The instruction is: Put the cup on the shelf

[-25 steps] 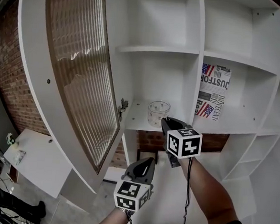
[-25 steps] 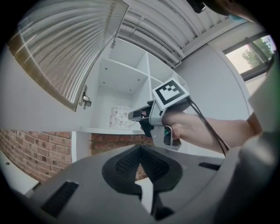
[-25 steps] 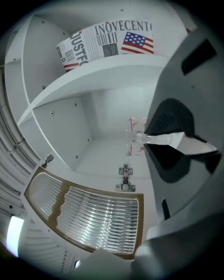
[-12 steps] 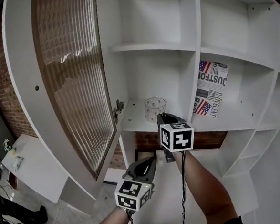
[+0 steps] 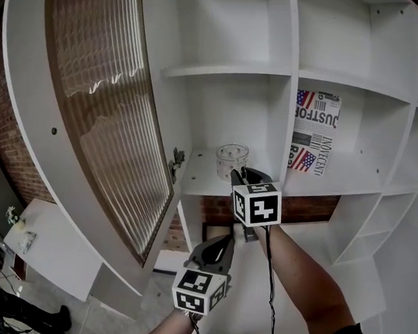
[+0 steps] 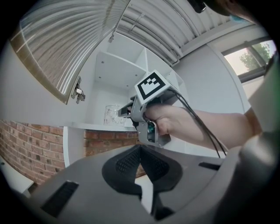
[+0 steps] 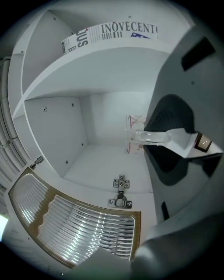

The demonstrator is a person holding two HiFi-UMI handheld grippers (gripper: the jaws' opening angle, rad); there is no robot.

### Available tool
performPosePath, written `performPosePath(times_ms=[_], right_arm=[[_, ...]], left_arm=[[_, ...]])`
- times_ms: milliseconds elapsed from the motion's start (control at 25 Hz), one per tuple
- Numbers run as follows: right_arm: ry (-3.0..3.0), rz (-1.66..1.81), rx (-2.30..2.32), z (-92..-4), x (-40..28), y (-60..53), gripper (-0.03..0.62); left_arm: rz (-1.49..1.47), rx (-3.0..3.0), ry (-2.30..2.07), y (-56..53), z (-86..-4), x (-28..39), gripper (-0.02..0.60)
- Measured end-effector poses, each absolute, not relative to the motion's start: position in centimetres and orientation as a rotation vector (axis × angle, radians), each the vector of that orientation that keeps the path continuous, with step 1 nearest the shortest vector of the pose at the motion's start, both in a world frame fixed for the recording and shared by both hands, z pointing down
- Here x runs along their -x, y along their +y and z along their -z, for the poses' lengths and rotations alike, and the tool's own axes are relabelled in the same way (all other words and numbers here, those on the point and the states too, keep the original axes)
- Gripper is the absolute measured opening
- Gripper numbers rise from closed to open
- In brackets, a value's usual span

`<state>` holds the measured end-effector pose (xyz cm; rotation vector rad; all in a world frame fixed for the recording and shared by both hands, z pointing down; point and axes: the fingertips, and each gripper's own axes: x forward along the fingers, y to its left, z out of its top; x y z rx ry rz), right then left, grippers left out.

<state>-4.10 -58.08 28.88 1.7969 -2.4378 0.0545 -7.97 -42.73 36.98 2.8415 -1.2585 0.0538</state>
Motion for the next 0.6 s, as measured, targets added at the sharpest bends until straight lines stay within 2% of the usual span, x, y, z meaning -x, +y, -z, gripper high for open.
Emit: performPosePath(times_ms=[40, 360, 520, 600], right_arm=[[-2.44, -0.048, -1.792, -29.0, 4.2, -58.0, 0.102], [-2.506, -0.019, -1.757, -29.1, 4.0, -56.9, 0.135], [-2.546, -0.035, -1.738, -29.2, 3.3, -55.8, 0.132], [-2.568, -0.037, -1.727, -29.2, 2.7, -54.9, 0.098]], left_arm=[[-0.054, -2.84, -1.261, -42.7, -37.0, 8.0, 0.005], [-0.057, -2.821, -1.294, -42.1, -37.0, 7.8, 0.005], [-0.054, -2.802, -1.318, -41.7, -37.0, 7.4, 0.005], [-0.05, -2.789, -1.327, -41.3, -37.1, 7.1, 0.005]])
